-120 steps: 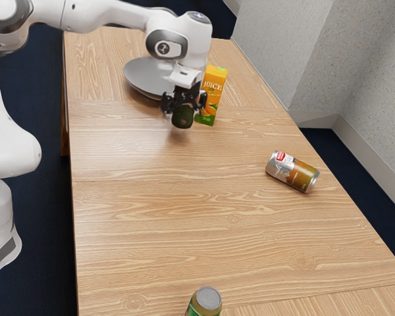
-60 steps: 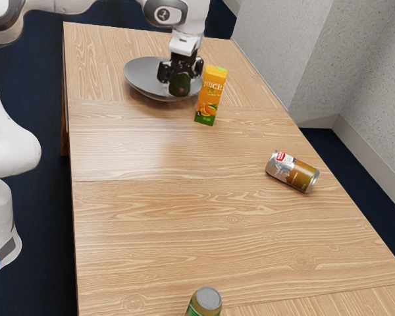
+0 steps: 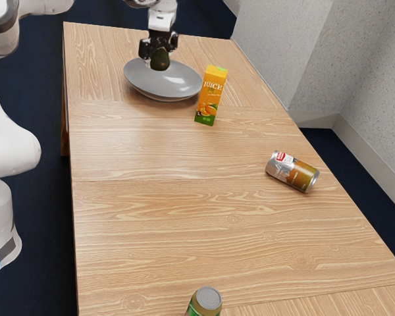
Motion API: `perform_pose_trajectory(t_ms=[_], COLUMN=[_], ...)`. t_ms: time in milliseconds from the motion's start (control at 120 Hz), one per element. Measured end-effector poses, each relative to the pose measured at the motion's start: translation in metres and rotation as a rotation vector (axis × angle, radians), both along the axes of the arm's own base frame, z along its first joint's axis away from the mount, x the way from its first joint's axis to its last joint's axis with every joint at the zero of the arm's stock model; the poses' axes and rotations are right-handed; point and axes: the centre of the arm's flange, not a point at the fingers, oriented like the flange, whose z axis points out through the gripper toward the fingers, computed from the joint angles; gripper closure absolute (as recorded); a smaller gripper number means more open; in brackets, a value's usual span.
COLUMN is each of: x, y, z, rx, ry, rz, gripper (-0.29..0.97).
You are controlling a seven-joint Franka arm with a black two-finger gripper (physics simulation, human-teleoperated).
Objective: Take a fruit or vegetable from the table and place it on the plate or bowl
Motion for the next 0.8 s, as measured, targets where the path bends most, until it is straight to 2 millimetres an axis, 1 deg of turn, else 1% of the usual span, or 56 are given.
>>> perform_pose_trajectory(t_ms=[167, 267, 358, 442, 550, 592, 617, 717, 800], x=[0.001, 0.004, 0.010, 0.018, 0.028, 0.031, 0.032, 0.033, 0.032], y=[0.027, 0.045, 0.055, 0.058, 0.058, 0.058, 0.057, 0.058, 0.057], z=[-0.022, -0.039, -0.047, -0.061, -0.070, -0.073, -0.074, -0.074, -0.069], rx=[0.028, 0.043, 0.057, 0.054, 0.058, 0.064, 0.067, 0.074, 0.079], ry=[-0.045, -0.110, -0.188, -0.233, -0.271, -0.275, -0.278, -0.289, -0.294], rz=[0.026, 0.040, 0.042, 0.034, 0.025, 0.022, 0.021, 0.018, 0.023], gripper=[0.22, 0.22, 0.22, 0.23, 0.22, 0.14, 0.11, 0.07, 0.04])
